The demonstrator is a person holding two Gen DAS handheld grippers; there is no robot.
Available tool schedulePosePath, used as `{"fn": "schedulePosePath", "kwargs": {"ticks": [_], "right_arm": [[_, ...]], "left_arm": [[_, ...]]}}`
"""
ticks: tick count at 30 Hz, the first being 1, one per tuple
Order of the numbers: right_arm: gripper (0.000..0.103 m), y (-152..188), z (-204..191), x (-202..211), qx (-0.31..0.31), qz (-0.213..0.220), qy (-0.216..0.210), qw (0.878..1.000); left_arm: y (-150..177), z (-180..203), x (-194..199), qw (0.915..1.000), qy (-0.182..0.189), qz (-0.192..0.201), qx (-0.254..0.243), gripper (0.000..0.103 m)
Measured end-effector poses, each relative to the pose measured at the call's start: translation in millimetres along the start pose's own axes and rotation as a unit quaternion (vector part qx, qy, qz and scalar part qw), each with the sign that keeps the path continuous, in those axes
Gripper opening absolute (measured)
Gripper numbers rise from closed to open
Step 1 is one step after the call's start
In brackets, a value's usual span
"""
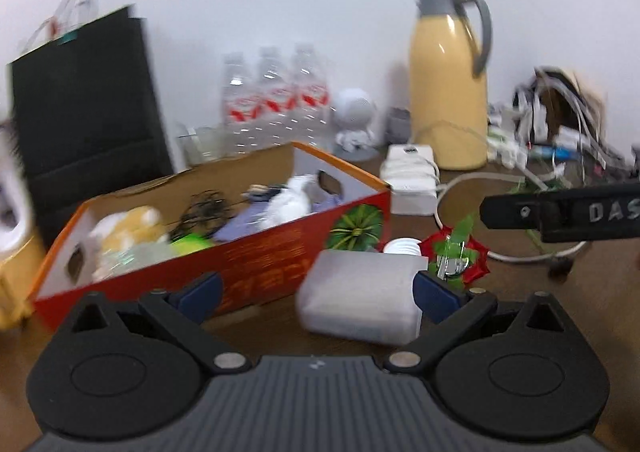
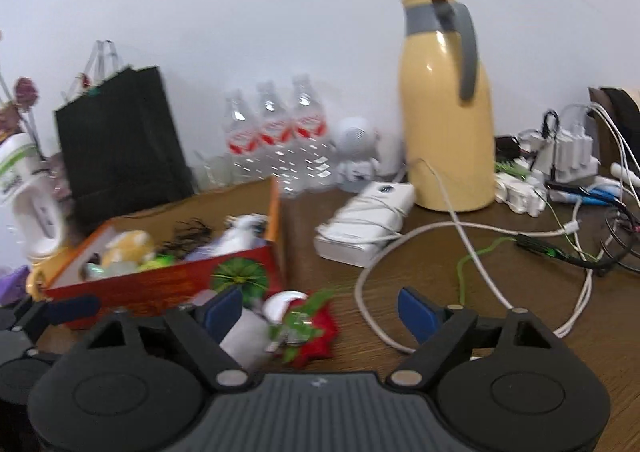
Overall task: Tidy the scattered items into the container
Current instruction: 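Grasp the white plastic box with the left gripper while the right gripper grasps the red-green ornament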
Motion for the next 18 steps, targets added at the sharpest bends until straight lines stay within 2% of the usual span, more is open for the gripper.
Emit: {"fn": "schedulePosePath", "kwargs": {"ticks": [2, 4, 7, 8, 9, 10, 14, 16, 18], "right_arm": [[0.077, 4.4, 7.5, -6.8, -0.013, -0.015, 0.002, 1.0], [0.074, 8.2, 10.2, -11.4, -0.018, -0.023, -0.002, 1.0], [0.073, 14.3, 8.3, -20.6, -0.01, -0.035, -0.006, 0.999], [0.073, 15.9, 6.8, -24.9, -0.008, -0.04, -0.009, 0.999], [0.072, 18.7, 4.9, -31.5, -0.008, -0.047, -0.01, 0.999], [0.069, 21.1, 3.0, -37.3, -0.008, -0.054, -0.011, 0.998], [0.055, 27.4, -10.1, -56.2, -0.002, -0.077, -0.023, 0.997], [0.04, 33.2, -17.4, -62.0, 0.013, -0.091, -0.029, 0.995], [0.04, 37.0, -24.6, -60.5, 0.029, -0.085, -0.029, 0.995]], "left_arm": [[6.6, 9.6, -16.9, 0.9995, 0.017, -0.018, -0.017, 0.103], [10.0, 15.2, -26.9, 0.9986, 0.039, -0.033, -0.014, 0.103], [14.4, 13.3, -36.1, 0.998, 0.042, -0.046, -0.006, 0.103], [15.8, 12.1, -36.9, 0.9975, 0.05, -0.049, 0.003, 0.097], [17.3, 11.3, -37.6, 0.9968, 0.058, -0.054, 0.012, 0.087], [18.3, 10.0, -37.0, 0.9963, 0.061, -0.057, 0.021, 0.086], [21.6, 3.2, -20.3, 0.9962, 0.056, -0.062, 0.027, 0.086], [26.1, -3.6, -0.3, 0.9978, 0.036, -0.05, 0.024, 0.086], [29.2, -10.6, 20.7, 0.999, 0.01, -0.038, 0.02, 0.085]]}}
Point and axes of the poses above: each gripper's, at about its wrist camera, not at the fingertips, and x roughly against the way its jaws point, z to its right, y to its underside, the point moved 8 cm from there along -x, roughly the way its jaws point, and after that the axes turned 6 degrees about z, right-handed, at the moved point
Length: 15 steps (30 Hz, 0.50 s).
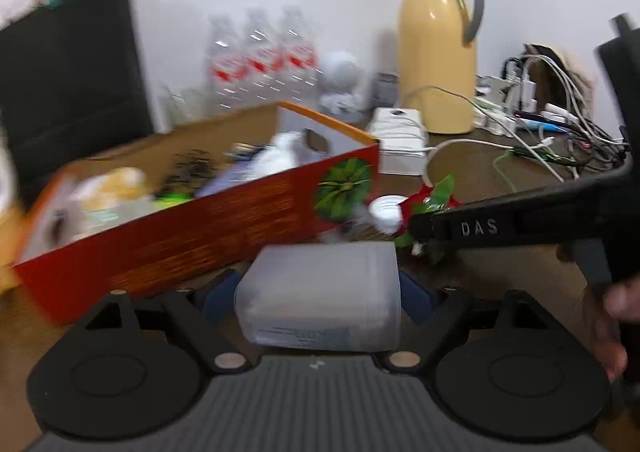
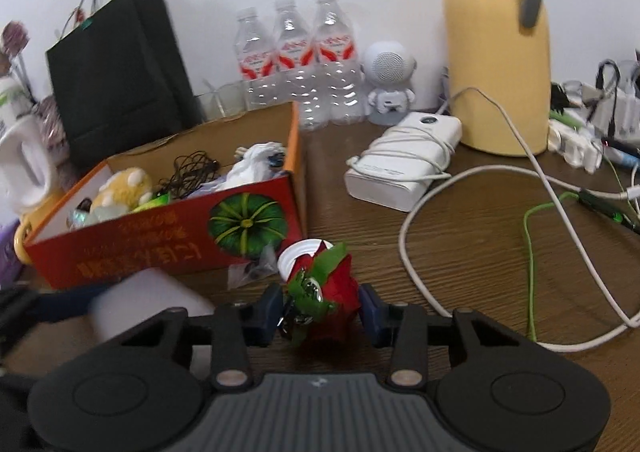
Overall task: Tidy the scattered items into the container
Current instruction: 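Grasp the white plastic box with the left gripper while the right gripper grasps the red-green ornament, then carry the white plastic box into the box with the left gripper while the right gripper drops the ornament there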
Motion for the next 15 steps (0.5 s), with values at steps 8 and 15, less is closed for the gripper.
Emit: {"fn": "schedulePosePath", "kwargs": {"ticks": [8, 15], "right_arm": [[0.031, 5.0, -44.1, 50.0, 0.055, 0.05, -0.051, 0.996], [0.031, 25.8, -98.0, 125.3, 0.147, 0.111, -0.081, 0.98]], "left_arm": [[14.6, -48.4, 81.2, 0.9845, -0.17, 0.036, 0.022, 0.085], [18.1, -73.1, 136.8, 0.9649, -0.241, 0.078, 0.069, 0.085]]}}
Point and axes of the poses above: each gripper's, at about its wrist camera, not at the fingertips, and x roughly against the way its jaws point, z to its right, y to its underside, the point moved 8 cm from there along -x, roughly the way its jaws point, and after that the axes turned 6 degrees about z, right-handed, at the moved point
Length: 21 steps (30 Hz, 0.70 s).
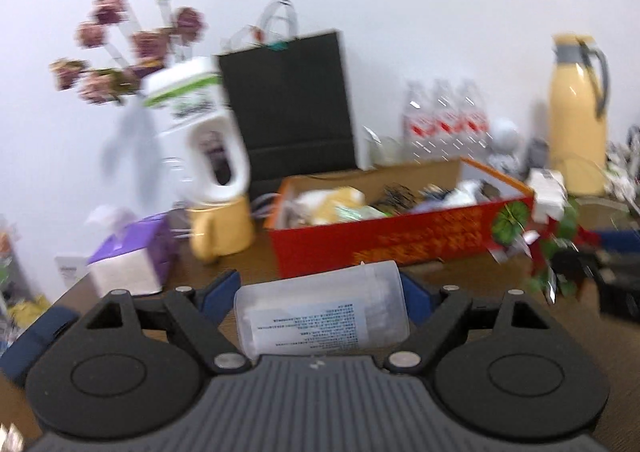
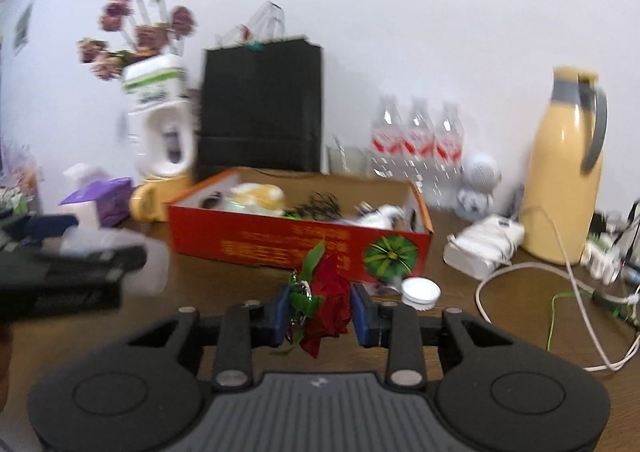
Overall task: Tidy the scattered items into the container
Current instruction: 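Carry the white plastic box into the box with the left gripper while the right gripper drops the ornament there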
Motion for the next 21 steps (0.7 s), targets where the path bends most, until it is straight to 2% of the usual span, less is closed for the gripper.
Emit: {"fn": "schedulePosePath", "kwargs": {"ticks": [3, 6, 12, 15, 17, 19, 20, 21], "right_arm": [[0.031, -2.3, -23.6, 22.0, 0.02, 0.022, -0.006, 1.0], [0.031, -5.0, -42.1, 40.2, 0.046, 0.044, -0.01, 0.998], [0.031, -7.3, -56.2, 58.6, 0.044, 0.06, -0.024, 0.997], [0.031, -8.9, -58.0, 61.3, 0.05, 0.063, -0.02, 0.997], [0.031, -9.6, -55.4, 61.4, 0.045, 0.064, -0.013, 0.997], [0.031, -8.1, -50.3, 60.2, 0.04, 0.06, -0.006, 0.997], [0.031, -7.3, -47.1, 59.0, 0.039, 0.057, -0.002, 0.998], [0.031, -6.7, -43.9, 57.7, 0.038, 0.055, 0.002, 0.998]], "left_arm": [[2.1, -9.6, 17.8, 0.9995, -0.017, 0.011, 0.024, 0.085], [6.0, -12.9, 32.2, 0.9991, -0.032, 0.017, 0.022, 0.085], [3.6, -12.4, 53.9, 0.999, -0.03, 0.03, 0.015, 0.084], [2.2, -10.8, 56.2, 0.9989, -0.016, 0.039, 0.02, 0.083], [6.7, -8.5, 50.0, 0.9995, -0.001, 0.02, 0.026, 0.083], [11.7, -9.4, 44.8, 0.9995, -0.001, 0.007, 0.03, 0.016], [13.3, -11.4, 42.8, 0.9996, -0.007, 0.003, 0.026, 0.006], [14.4, -11.5, 39.9, 0.9996, 0.006, -0.003, 0.029, 0.006]]}}
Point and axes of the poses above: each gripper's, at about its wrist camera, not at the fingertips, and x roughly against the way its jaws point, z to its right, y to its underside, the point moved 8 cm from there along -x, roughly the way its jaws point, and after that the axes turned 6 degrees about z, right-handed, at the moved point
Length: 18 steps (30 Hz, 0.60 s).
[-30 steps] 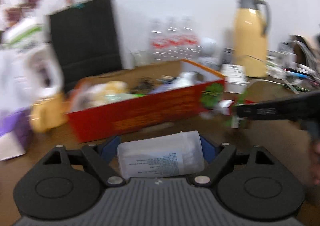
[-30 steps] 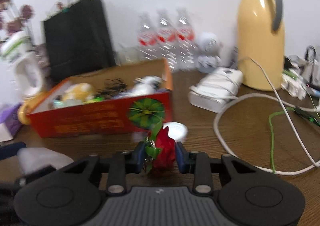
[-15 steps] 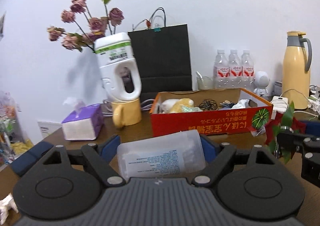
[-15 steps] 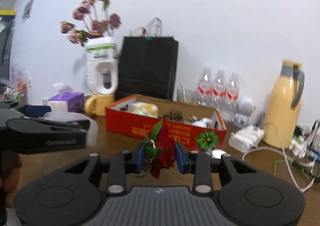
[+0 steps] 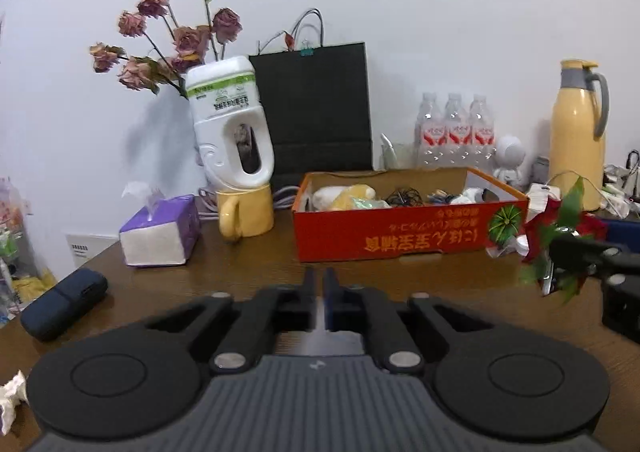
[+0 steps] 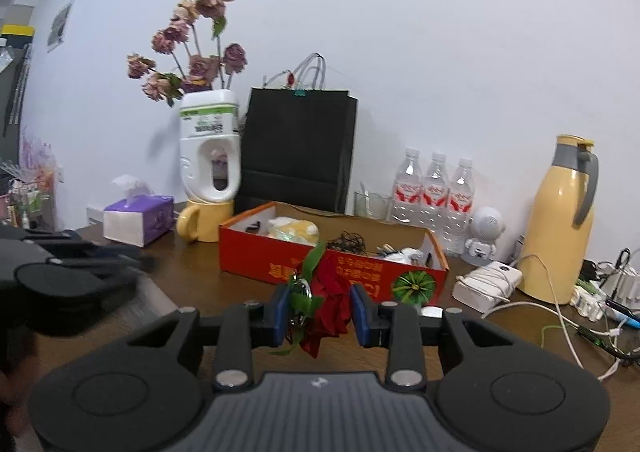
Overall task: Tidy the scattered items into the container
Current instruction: 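Carry the white plastic box into the box with the left gripper while the right gripper drops the ornament there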
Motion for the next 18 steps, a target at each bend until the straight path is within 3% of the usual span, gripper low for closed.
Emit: {"fn": "schedulePosePath", "kwargs": {"ticks": [5, 7, 8, 9, 11, 14, 18], "right_arm": [[0.031, 5.4, 11.7, -9.8, -0.01, -0.012, 0.007, 1.0], [0.031, 7.7, 13.6, -10.8, -0.011, -0.014, 0.007, 1.0], [0.031, 9.5, 15.4, -10.8, -0.014, -0.016, 0.006, 1.0], [0.031, 12.1, 18.8, -11.4, -0.019, -0.02, 0.008, 1.0], [0.031, 17.2, 28.6, -13.7, -0.037, -0.031, 0.014, 0.999], [0.031, 20.8, 40.1, -16.4, -0.053, -0.041, 0.024, 0.997], [0.031, 18.5, 41.8, -10.8, -0.039, -0.037, 0.025, 0.998]], "left_arm": [[7.3, -4.2, -5.6, 0.9996, 0.019, -0.013, 0.019, 0.008], [13.7, -2.1, -2.3, 0.9985, 0.042, -0.029, 0.019, 0.042], [16.0, 0.9, 0.2, 0.9977, 0.056, -0.034, 0.018, 0.088], [18.1, 5.3, 2.2, 0.9967, 0.071, -0.035, 0.015, 0.103], [22.6, 18.7, 3.8, 0.9945, 0.098, -0.038, 0.001, 0.103], [36.1, 47.0, -8.1, 0.991, 0.108, -0.061, -0.05, 0.103], [43.9, 74.8, -20.8, 0.9848, 0.14, -0.085, -0.056, 0.103]]}}
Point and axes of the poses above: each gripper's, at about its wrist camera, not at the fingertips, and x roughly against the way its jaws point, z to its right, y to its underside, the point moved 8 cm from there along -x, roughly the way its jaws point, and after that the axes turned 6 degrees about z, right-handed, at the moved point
